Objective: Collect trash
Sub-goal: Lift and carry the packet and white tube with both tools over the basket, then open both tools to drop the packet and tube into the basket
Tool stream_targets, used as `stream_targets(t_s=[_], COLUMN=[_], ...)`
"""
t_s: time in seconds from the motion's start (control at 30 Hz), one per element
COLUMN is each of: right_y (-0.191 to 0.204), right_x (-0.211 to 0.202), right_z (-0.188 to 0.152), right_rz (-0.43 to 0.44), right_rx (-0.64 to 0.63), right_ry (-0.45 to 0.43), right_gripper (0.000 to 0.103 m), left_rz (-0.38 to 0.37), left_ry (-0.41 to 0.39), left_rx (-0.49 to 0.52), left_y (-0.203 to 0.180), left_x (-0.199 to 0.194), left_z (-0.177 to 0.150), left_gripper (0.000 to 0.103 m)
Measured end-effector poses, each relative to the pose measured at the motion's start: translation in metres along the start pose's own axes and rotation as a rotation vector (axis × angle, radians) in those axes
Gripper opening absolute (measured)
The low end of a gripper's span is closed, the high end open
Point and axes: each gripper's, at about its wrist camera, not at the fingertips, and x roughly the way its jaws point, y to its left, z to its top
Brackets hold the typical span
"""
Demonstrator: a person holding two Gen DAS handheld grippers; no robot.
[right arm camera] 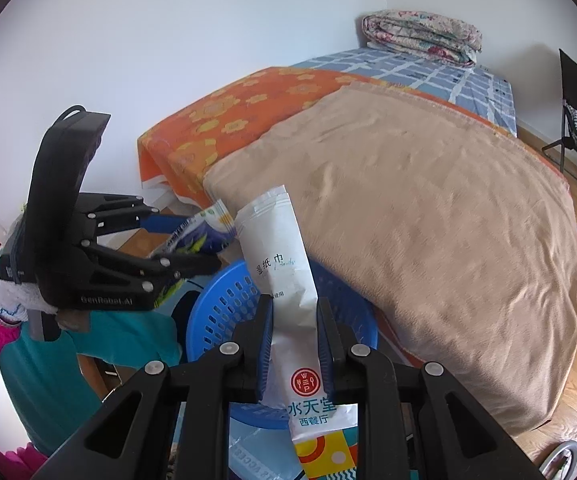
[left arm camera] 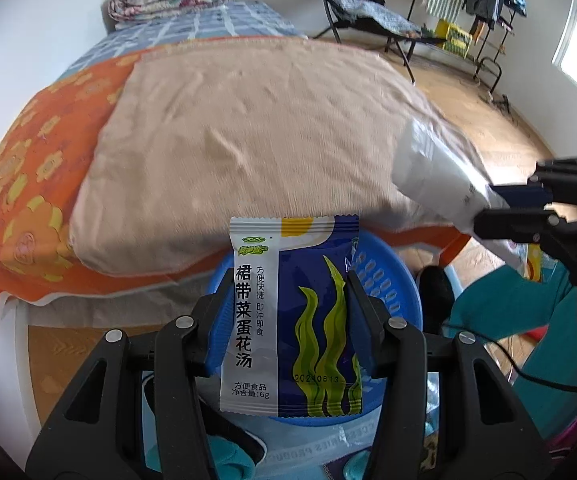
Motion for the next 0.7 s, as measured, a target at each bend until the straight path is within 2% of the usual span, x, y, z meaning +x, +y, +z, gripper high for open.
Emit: stream_targets(t_s=[0.33,0.6,0.7], right_y=[-0.004,-0.007,-0.007], right_x=[0.028,0.033,0.034], right_z=[-0.013,-0.014,-0.012], right_rz=[0.005,0.016,0.022], right_rx=[0.018,0.040,0.046], right_ry=[0.060,0.073,0.072], right_gripper=[0.020,0.021,0.025], left_rz=[0.017,0.012,0.011], left_ry=[0.078,0.086,0.085], left_rx=[0.015,0.011,0.006], left_y=[0.000,0.000,0.000], left_x=[0.023,0.026,0.026], left_z=[-0.018,-0.016,-0.016], left_gripper=[0.051,0.052,0.054])
